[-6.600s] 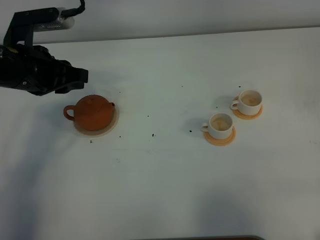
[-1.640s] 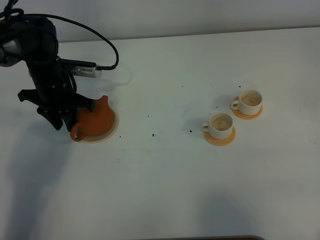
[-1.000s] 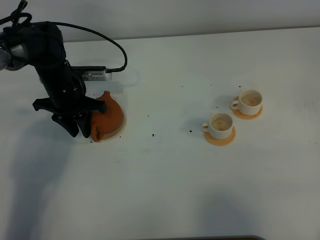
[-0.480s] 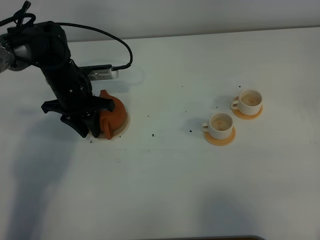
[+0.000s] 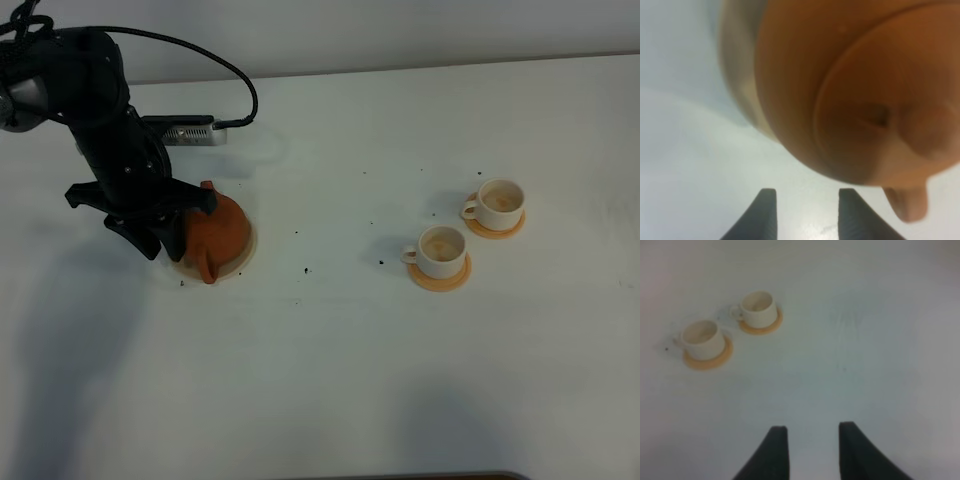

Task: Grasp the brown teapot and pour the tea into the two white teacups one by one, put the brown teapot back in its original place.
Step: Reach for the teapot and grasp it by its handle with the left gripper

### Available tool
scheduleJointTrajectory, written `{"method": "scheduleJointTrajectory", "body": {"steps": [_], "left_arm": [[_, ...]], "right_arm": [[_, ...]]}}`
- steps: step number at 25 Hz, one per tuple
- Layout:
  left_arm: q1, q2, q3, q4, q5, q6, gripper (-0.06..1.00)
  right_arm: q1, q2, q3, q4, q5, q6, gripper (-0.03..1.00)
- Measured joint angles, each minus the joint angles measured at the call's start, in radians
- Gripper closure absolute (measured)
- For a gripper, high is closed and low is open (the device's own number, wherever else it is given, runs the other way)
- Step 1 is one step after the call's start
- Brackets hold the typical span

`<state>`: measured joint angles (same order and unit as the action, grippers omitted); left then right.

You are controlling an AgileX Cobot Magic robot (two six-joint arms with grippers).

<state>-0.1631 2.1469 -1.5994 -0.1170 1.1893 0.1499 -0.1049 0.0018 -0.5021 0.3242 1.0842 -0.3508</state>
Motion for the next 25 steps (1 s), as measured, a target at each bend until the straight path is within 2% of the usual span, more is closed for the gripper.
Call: {"method": "scheduleJointTrajectory", "body": {"steps": [5, 9, 11, 14, 21, 25], "left_arm": [[0.0, -0.048, 0.0, -0.026, 0.0, 0.002, 0.65], [-0.001, -0.06, 0.0, -0.15, 0.0, 0.019, 0.65], [-0.011, -0.06, 0.0, -0.186, 0.0, 0.023, 0.65], [-0.04, -0.06, 0.0, -0.19, 0.0, 0.013, 0.65], [-0.059, -0.06, 0.0, -0.182, 0.0, -0.102, 0.65], [-0.063, -0.06, 0.0, -0.133, 0.0, -0.15, 0.65]], "right_arm": [[0.0, 0.0, 0.0, 0.0, 0.0, 0.0, 0.73], [0.0, 0.0, 0.0, 0.0, 0.0, 0.0, 0.73], [0.0, 0.0, 0.0, 0.0, 0.0, 0.0, 0.73], [0.0, 0.0, 0.0, 0.0, 0.0, 0.0, 0.73], [0.0, 0.0, 0.0, 0.0, 0.0, 0.0, 0.73], [0.0, 0.0, 0.0, 0.001, 0.0, 0.0, 0.73]]}}
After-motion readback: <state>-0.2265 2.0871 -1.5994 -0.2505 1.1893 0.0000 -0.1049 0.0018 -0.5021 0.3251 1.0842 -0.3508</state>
